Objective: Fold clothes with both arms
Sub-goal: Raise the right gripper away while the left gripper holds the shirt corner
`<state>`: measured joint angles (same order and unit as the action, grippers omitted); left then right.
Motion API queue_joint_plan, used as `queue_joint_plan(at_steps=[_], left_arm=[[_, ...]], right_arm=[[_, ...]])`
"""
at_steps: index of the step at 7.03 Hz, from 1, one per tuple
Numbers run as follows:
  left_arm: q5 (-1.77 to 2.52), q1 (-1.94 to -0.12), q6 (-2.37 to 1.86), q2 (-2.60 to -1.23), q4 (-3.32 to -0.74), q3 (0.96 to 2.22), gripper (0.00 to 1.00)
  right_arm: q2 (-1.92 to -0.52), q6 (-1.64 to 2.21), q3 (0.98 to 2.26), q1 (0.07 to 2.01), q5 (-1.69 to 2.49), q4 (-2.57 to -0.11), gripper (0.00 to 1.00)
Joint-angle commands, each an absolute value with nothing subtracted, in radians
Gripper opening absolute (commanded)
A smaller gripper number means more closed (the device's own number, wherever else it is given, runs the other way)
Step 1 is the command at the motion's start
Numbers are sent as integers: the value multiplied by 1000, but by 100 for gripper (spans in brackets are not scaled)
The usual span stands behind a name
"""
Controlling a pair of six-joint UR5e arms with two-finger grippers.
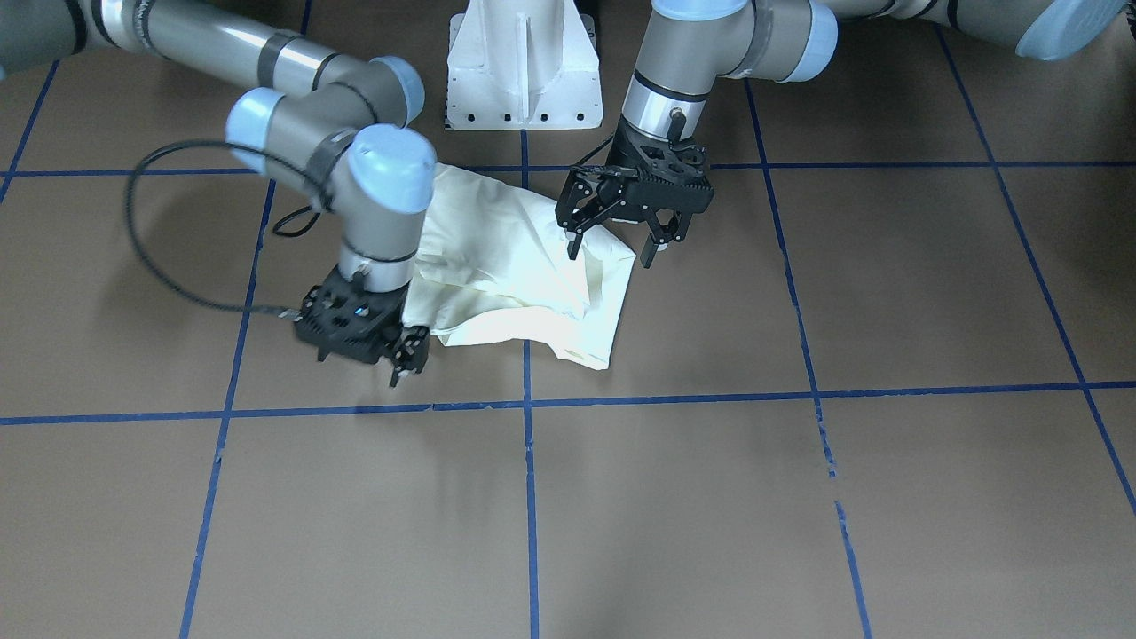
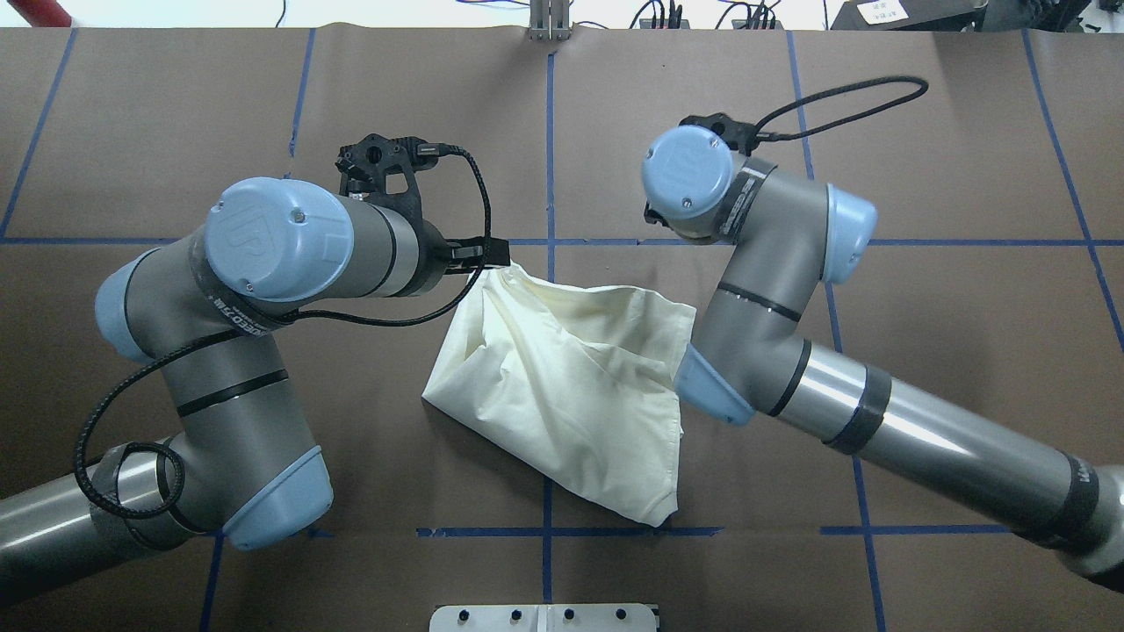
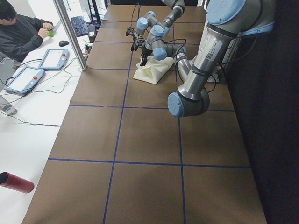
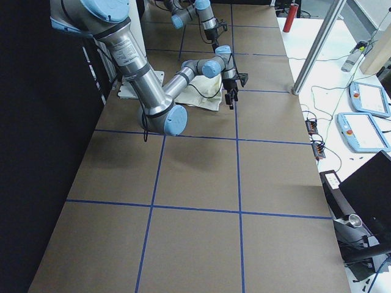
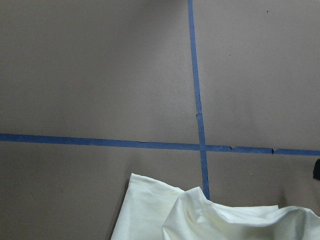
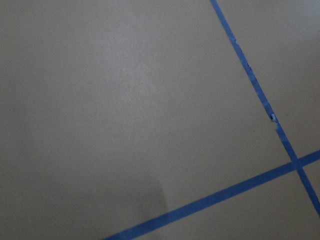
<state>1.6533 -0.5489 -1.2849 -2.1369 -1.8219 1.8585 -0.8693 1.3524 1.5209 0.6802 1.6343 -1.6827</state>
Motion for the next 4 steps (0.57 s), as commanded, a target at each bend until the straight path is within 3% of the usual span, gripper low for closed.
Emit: queue_joint_plan(at_steps=[1, 3, 4], left_arm=[[1651, -528, -1282, -2085, -1995, 1804, 100], [1646, -479, -1281, -2043, -2124, 1784, 100], [1646, -462, -1278, -2043, -2135, 1786, 84]], right_arm=[[-847, 1289, 1523, 753, 1770, -1605, 100], [-856, 1292, 1523, 752, 1770, -1572, 100], [-857, 1292, 1523, 752, 1770, -1572, 100]])
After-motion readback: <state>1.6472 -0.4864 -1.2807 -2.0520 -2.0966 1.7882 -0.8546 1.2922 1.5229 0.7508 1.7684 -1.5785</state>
